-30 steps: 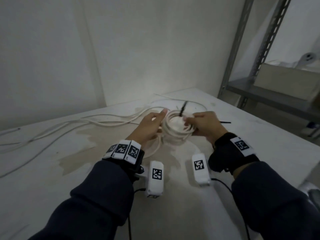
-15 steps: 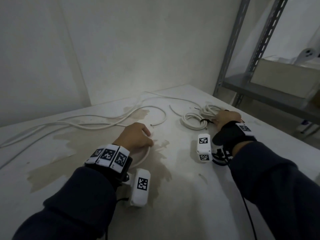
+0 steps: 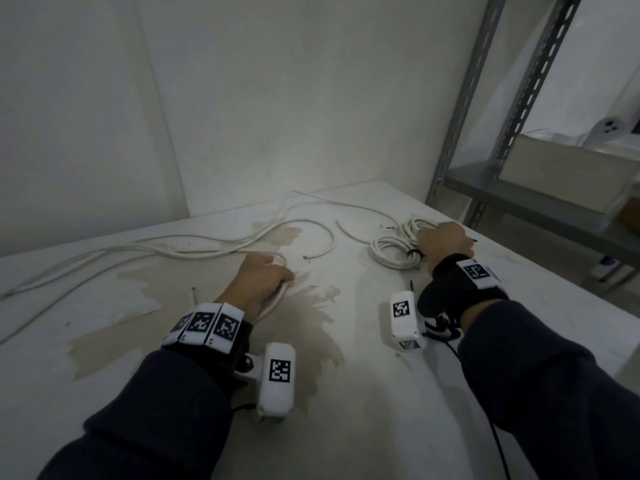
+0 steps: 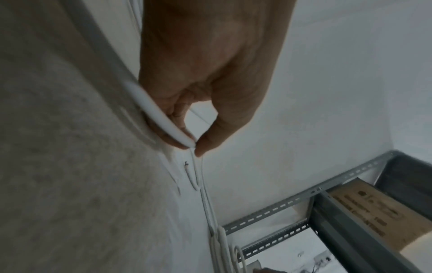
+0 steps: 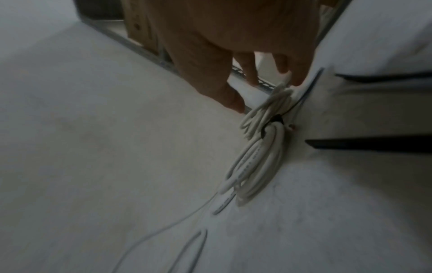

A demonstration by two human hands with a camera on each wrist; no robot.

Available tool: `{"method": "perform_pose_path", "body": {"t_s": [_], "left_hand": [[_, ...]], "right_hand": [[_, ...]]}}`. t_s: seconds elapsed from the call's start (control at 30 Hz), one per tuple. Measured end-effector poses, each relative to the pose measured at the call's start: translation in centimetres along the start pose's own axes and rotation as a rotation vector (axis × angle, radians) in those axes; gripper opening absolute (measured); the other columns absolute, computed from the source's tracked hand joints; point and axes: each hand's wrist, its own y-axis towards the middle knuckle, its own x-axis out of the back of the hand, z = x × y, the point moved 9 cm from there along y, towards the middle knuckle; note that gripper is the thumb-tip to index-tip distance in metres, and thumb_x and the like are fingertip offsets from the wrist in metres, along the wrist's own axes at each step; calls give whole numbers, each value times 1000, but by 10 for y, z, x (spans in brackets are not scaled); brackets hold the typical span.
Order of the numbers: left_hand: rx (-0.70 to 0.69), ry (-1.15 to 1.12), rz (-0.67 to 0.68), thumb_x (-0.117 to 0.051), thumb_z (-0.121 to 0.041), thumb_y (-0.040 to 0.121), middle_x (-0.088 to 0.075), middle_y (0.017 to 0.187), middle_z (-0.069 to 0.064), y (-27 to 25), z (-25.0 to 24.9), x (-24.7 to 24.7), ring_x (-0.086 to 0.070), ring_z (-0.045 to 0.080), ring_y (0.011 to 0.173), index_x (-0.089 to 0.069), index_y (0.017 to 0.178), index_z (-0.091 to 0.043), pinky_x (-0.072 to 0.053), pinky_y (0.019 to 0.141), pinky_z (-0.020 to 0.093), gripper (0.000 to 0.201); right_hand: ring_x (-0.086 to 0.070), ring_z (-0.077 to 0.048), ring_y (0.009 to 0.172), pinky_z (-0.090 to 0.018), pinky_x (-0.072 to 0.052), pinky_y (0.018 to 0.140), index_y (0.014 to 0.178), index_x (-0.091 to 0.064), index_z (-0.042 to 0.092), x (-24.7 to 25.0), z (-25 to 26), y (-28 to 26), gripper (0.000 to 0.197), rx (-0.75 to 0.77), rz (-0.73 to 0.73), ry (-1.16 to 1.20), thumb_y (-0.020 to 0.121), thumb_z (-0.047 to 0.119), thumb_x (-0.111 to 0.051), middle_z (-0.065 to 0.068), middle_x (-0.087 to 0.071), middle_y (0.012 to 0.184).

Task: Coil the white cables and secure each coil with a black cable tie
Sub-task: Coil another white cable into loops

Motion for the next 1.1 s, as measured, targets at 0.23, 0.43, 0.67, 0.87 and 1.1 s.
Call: {"method": "perform_pose_path", "body": {"t_s": [0.23, 0.43, 0.67, 0.87, 1.1], "left_hand": [[-127, -136, -19, -52, 13, 87, -50, 84, 10, -35, -16, 15, -49, 19, 61, -56, 116, -3, -44, 45, 20, 33], [-148, 451, 154, -70, -1, 77, -64, 88, 3, -53, -8, 36, -63, 21, 84, -66, 110, -9, -51, 79, 31, 34], [-90, 449, -83, -69, -25, 86, -66, 85, -1, -59, 5, 132, -61, 15, 80, -69, 96, -16, -50, 75, 26, 13], [152, -274, -315, -58, -40, 92, -60, 96, 17, -77, 35, 200, -60, 24, 75, -52, 114, 2, -52, 71, 33, 47], [-213, -1132, -323, -58, -24, 92, -54, 115, 11, -109, -16, 243, -59, 27, 110, -50, 113, -17, -41, 106, 46, 24]], "right_hand": [[-62, -24, 76, -27, -46, 64, 95, -62, 5, -75, 80, -113, 16, 199, 685, 244, 90, 21, -63, -14, -65, 92], [-63, -19, 64, -30, -55, 67, 81, -63, 4, -145, 103, -199, 6, 307, 993, 29, 86, 3, -63, -12, -64, 78], [-56, -18, 65, -25, -49, 60, 90, -56, 8, -159, 133, -217, 10, 540, 870, -301, 83, 1, -58, -7, -58, 78], [-51, -16, 56, -21, -43, 50, 69, -52, 11, -155, 157, -278, 42, 555, 1219, -125, 74, -22, -28, -6, -50, 68], [-61, -10, 68, -21, -44, 58, 58, -69, 15, -125, 179, -323, 53, 822, 1181, -289, 77, -16, -31, 9, -67, 59]]}}
